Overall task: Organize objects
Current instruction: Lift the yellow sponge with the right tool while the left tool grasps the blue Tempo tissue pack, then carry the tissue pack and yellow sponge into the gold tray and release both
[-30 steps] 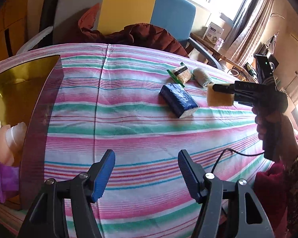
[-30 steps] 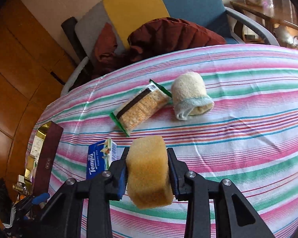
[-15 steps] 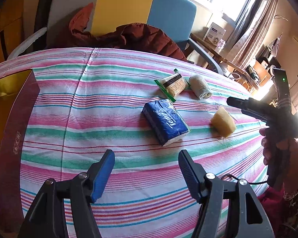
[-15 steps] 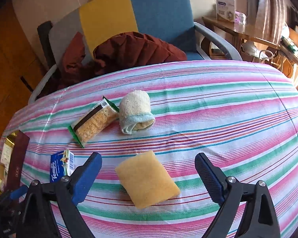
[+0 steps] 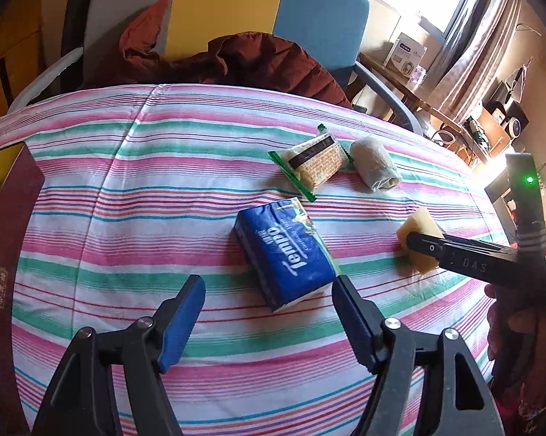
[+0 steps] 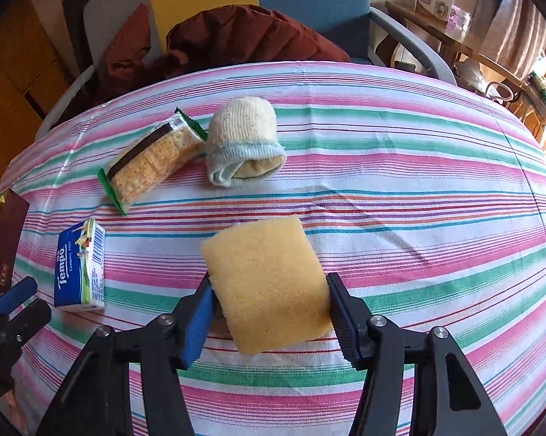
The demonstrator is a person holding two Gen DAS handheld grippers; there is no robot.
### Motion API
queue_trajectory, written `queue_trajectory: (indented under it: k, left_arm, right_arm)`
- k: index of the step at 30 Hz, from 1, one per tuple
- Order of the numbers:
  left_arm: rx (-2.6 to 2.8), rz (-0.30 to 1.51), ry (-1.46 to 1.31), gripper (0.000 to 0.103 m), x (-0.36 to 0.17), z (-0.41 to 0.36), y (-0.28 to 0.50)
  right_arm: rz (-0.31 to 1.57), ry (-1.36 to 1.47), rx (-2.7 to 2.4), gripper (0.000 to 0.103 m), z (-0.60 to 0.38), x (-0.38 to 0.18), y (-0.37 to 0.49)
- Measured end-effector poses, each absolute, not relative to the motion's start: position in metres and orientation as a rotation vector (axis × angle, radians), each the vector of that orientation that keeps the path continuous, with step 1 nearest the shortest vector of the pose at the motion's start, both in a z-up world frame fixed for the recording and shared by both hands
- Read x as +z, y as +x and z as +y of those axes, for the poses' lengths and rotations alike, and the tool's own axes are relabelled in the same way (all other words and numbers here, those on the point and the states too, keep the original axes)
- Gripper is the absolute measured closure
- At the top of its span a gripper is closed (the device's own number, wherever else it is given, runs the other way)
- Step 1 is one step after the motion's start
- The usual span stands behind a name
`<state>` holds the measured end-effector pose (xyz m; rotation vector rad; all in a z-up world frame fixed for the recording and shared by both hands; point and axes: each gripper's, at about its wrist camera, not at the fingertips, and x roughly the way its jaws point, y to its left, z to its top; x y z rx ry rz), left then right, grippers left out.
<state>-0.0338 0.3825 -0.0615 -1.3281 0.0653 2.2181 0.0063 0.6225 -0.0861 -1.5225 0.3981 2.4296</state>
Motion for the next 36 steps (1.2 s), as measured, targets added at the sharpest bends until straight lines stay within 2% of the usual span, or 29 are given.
queue_trajectory:
  k: [2,3,8,10,12,15,17,19,25,31,36]
  left_arm:
    - [2.214,0.097,-1.323,0.026,-0.064,0.4,-0.036]
    - [2.21,0.138,-1.324,0.021,-0.066,0.41,-0.037]
    - [2.242,0.286,-1.327,0.021,-0.081,0.435,-0.044]
    - [2.242,0.267,-1.334,0.021,-0.087,0.429,-0.048]
    - [2.255,0.245,-1.289,0.023,-0.087,0.419,-0.049]
    - [2.27,0.283,-1.232,0.033,-0.088,0.406,-0.047]
    - [2.29,0.289,-1.19,0.035,-0.088,0.395,-0.045]
    - [2.299,0.314,-1.164,0.047,-0.09,0.387,-0.045]
    - [2.288,0.396,-1.124,0.048,-0.09,0.391,-0.045]
    - [2.258,0.263,-1.097,0.049,-0.089,0.375,-0.049]
    - [2.303,0.239,-1.062,0.049,-0.087,0.362,-0.042]
  right_arm:
    - [0.431,-1.517,2.426,0.044,0.625,-0.086,0.005]
    - [0.446,-1.513,2.429,0.044,0.627,-0.086,0.005]
    - [0.456,-1.504,2.445,0.043,0.629,-0.086,0.004]
    - [0.451,-1.503,2.45,0.043,0.628,-0.086,0.004]
    - [0.445,-1.506,2.458,0.043,0.627,-0.085,0.004]
    - [0.433,-1.502,2.471,0.043,0.626,-0.084,0.003]
    - [0.435,-1.496,2.473,0.043,0.626,-0.086,0.0]
    - [0.443,-1.488,2.476,0.043,0.626,-0.085,0.0]
    - [0.419,-1.495,2.498,0.043,0.617,-0.083,0.001]
    - [0.287,-1.462,2.555,0.044,0.599,-0.076,-0.001]
    - [0.195,-1.393,2.586,0.044,0.592,-0.067,-0.001]
